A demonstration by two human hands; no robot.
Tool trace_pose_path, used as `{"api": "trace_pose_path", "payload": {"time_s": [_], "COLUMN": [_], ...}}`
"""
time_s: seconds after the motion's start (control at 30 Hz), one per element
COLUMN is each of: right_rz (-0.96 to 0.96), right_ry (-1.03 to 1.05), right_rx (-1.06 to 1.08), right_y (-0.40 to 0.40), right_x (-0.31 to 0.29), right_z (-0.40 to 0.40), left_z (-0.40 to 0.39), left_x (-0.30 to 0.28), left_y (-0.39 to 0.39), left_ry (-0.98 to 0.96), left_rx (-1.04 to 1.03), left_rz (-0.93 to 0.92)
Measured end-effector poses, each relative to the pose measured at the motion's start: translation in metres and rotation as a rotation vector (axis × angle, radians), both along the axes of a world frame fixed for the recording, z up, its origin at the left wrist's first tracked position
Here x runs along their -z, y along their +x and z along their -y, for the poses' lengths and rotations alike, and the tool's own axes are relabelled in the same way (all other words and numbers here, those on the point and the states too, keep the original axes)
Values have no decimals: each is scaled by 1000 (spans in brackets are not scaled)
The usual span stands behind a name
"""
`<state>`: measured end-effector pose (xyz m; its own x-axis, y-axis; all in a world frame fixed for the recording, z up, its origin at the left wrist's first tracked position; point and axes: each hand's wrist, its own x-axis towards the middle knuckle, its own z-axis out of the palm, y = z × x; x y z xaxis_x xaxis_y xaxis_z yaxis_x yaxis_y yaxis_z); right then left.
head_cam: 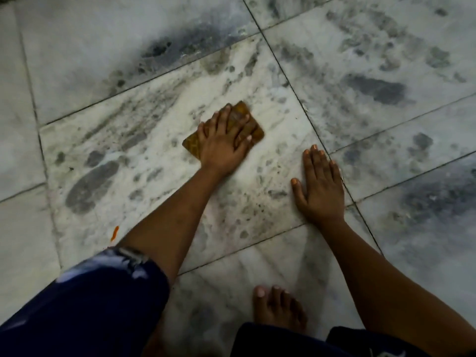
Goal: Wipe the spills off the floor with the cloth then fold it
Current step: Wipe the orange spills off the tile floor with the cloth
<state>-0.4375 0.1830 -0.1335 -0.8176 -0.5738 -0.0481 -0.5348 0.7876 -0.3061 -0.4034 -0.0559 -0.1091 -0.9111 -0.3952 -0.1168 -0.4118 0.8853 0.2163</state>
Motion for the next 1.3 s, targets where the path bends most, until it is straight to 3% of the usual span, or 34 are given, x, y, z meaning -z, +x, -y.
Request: {"api": "trace_pose_path", "payload": {"time_s": [0.1, 0.33, 0.43, 0.57, 0.7, 0.87, 1.03, 1.13, 1.23, 1.3], "right_rz": [8, 86, 69, 40, 34, 14, 95, 96, 47, 2], "right_ry": [-41, -215, -210, -159, -68, -42, -28, -57, -47, -39], "right_rx": [21, -56, -185, -372, -410, -409, -353, -380, -365, -376], "right_y": [0, 4, 16, 26, 34, 35, 51, 62, 68, 69], "right_x": [0, -10, -9, -9, -4, -4, -21, -21, -6, 0], "right_z": [2, 66, 88, 100, 104, 104, 119, 132, 132, 129], "left_z": [-7, -85, -59, -14, 49, 66, -20, -20, 23, 61], "left_x": [0, 5, 7, 7, -6, -28, 0, 7, 6, 5], "left_y": [2, 138, 149, 124, 90, 102, 212, 221, 196, 176], "left_ry": [-16, -45, -79, -95, -38, -52, -92, -69, -66, -82], "left_rx": [-40, 91, 106, -70, -208, 8, 121, 253, 142, 5], "left_rz": [23, -40, -50, -30, 79, 307, 152, 28, -104, -74]}}
